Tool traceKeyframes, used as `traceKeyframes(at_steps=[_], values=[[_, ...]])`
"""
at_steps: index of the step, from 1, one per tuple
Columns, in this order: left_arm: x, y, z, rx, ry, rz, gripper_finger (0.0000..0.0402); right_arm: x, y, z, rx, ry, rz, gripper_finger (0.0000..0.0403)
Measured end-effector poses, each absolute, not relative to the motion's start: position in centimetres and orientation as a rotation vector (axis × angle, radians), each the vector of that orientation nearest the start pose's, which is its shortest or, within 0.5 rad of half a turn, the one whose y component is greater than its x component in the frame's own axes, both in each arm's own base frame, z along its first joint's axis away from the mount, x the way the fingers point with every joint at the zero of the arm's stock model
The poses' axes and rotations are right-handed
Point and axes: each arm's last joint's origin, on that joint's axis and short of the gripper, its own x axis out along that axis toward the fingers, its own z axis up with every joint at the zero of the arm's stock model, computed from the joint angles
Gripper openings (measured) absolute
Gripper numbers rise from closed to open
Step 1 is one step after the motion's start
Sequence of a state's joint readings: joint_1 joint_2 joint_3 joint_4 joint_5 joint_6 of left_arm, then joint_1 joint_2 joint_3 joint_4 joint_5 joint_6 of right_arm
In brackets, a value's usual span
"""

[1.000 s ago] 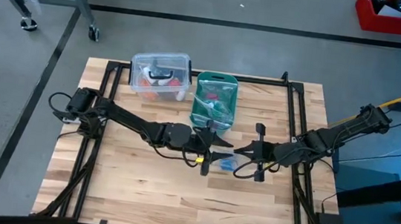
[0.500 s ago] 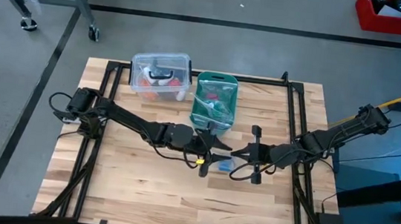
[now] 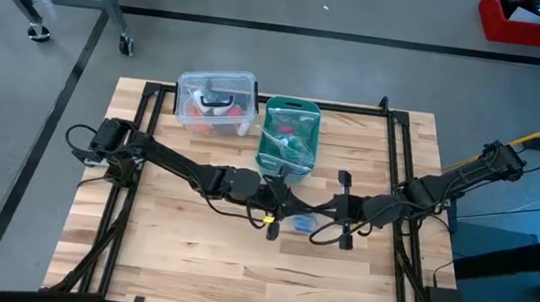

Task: Roll bandage
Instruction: Close the transparent zip bag

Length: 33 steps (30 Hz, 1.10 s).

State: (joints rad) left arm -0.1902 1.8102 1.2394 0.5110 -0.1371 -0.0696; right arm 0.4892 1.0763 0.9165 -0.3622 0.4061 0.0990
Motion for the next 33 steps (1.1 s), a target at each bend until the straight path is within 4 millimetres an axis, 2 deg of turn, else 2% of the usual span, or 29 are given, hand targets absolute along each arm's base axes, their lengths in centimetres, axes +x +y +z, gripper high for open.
traceKeyframes(at_steps=[4,19,33], values=[[41.0,-7.5,27.1,-0.082,0.083,-0.049,0.0018,20.6,9.6,31.0,-0.135,0.486,0.056,0.0000],[40.9,-7.7,27.2,-0.082,0.089,-0.047,0.0020,19.7,9.2,33.7,-0.198,0.563,0.045,0.0000],[40.9,-7.7,26.8,-0.077,0.119,-0.051,0.0023,17.8,8.2,39.0,-0.267,0.592,0.071,0.0000]])
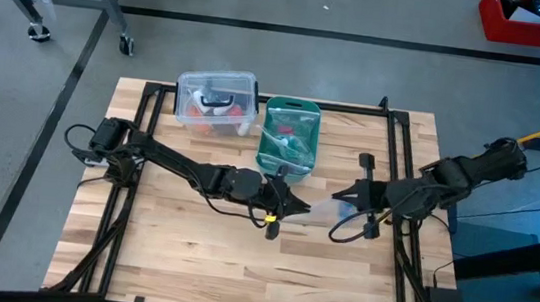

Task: Roll bandage
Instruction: Close the transparent zip bag

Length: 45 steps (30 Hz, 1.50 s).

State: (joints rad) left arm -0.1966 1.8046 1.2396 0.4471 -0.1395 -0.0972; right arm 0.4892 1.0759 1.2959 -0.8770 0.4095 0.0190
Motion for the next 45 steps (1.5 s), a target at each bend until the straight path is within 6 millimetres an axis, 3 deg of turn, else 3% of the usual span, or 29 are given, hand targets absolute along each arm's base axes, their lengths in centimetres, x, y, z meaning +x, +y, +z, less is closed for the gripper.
traceKeyframes(at_steps=[10,22,33,45], values=[[40.9,-7.7,26.8,-0.077,0.120,-0.051,0.0021,16.5,7.3,42.1,-0.296,0.560,0.033,0.0000],[40.7,-8.0,25.6,-0.071,0.222,-0.054,0.0021,15.7,6.8,43.4,-0.305,0.543,-0.005,0.0000],[40.8,-8.0,26.1,-0.068,0.174,-0.054,0.0018,18.2,8.4,41.8,-0.325,0.639,0.078,0.0040],[40.8,-8.1,26.3,-0.069,0.163,-0.056,0.0018,22.0,10.9,38.5,-0.382,0.815,0.238,0.0135]])
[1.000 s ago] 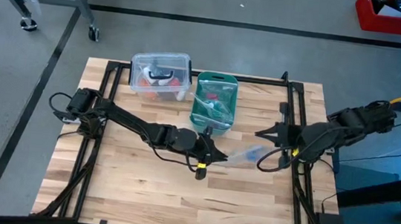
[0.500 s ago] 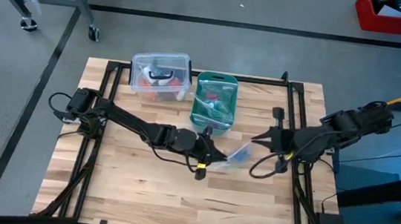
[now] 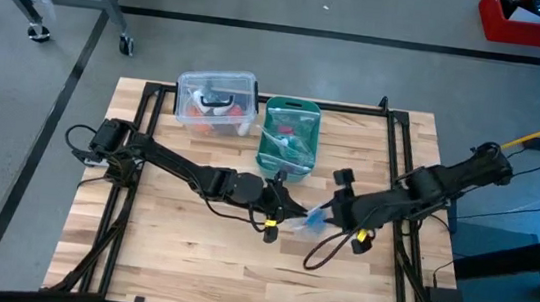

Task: Roll bandage
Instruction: Close the transparent zip bag

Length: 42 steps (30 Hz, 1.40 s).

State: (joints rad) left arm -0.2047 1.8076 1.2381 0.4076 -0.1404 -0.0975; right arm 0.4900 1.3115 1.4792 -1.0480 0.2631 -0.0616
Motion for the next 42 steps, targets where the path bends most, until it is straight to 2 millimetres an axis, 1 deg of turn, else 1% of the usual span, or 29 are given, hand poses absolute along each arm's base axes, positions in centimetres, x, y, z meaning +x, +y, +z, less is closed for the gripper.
traceKeyframes(at_steps=[5,10,16,20,22,25,28,31,34,35,42], values=[[40.7,-8.3,26.3,-0.069,0.161,-0.062,0.0018,23.1,11.4,36.8,-0.463,0.907,0.260,0.0159],[40.6,-8.8,26.3,-0.068,0.162,-0.078,0.0016,24.3,11.0,35.9,-0.492,0.955,0.238,0.0163],[40.4,-9.9,26.4,-0.011,0.160,-0.108,0.0020,25.0,10.2,35.6,-0.469,0.978,0.213,0.0163],[40.3,-10.2,26.4,0.009,0.159,-0.118,0.0020,25.2,9.7,35.5,-0.394,0.995,0.292,0.0163],[40.3,-10.2,26.4,0.009,0.158,-0.117,0.0020,25.2,9.9,35.5,-0.367,1.000,0.338,0.0158],[40.3,-10.2,26.4,0.018,0.158,-0.115,0.0021,25.3,10.1,35.3,-0.353,1.008,0.369,0.0144],[40.3,-10.1,26.4,0.035,0.156,-0.114,0.0021,25.4,10.2,35.2,-0.339,1.016,0.395,0.0117],[40.3,-10.1,26.4,0.036,0.157,-0.114,0.0021,25.5,10.3,35.0,-0.330,1.025,0.413,0.0075],[40.3,-10.1,26.4,0.036,0.157,-0.114,0.0021,25.6,10.4,34.9,-0.331,1.029,0.413,0.0021],[40.3,-10.1,26.4,0.036,0.156,-0.114,0.0021,25.6,10.4,34.9,-0.331,1.029,0.413,0.0012],[40.3,-10.1,26.4,0.035,0.156,-0.114,0.0021,25.6,10.4,34.8,-0.301,1.043,0.395,0.0006]])
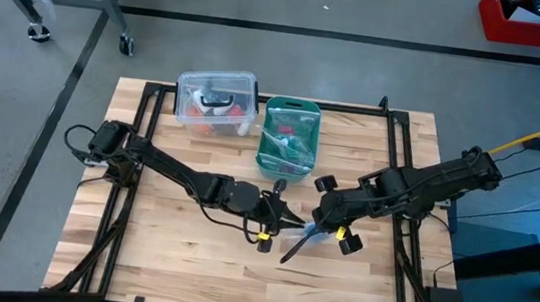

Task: Roll bandage
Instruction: Close the transparent zip bag, then put the transparent zip bag into the green container

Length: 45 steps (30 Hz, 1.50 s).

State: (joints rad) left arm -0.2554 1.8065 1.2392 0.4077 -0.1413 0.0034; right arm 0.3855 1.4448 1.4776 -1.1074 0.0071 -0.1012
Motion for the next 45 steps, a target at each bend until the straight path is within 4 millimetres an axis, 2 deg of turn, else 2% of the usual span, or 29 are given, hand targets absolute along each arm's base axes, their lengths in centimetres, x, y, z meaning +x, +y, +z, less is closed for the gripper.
traceKeyframes(at_steps=[18,28,39,45], values=[[40.2,-10.1,25.6,0.005,0.247,-0.106,0.0021,24.7,10.2,34.4,-0.217,1.166,0.414,0.0002],[40.2,-10.1,25.7,-0.003,0.238,-0.109,0.0024,24.7,10.3,34.4,-0.209,1.163,0.418,0.0001],[40.3,-10.1,26.5,-0.021,0.148,-0.114,0.0125,25.4,10.4,34.8,-0.227,1.075,0.374,0.0001],[40.4,-9.9,26.4,-0.026,0.156,-0.108,0.0137,26.0,10.4,35.1,-0.250,0.994,0.328,0.0001]])
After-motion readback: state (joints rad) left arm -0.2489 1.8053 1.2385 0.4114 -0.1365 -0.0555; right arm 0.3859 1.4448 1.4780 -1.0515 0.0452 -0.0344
